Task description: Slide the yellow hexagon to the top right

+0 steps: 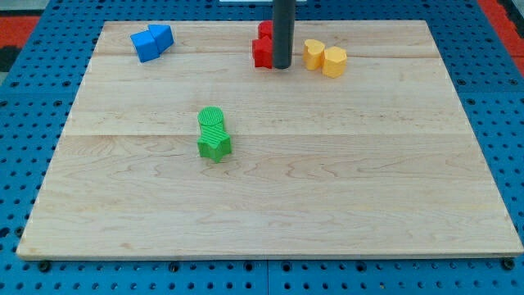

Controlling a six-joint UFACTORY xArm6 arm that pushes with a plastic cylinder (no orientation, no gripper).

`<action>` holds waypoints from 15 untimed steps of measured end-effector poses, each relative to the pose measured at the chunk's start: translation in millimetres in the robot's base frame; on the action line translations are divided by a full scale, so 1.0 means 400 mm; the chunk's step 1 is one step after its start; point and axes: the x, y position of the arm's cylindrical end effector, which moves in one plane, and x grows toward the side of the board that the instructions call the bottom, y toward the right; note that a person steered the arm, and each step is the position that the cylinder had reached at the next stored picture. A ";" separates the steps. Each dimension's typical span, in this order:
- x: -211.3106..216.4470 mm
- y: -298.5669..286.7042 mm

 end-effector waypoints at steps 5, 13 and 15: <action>0.093 -0.070; 0.130 -0.021; 0.147 -0.010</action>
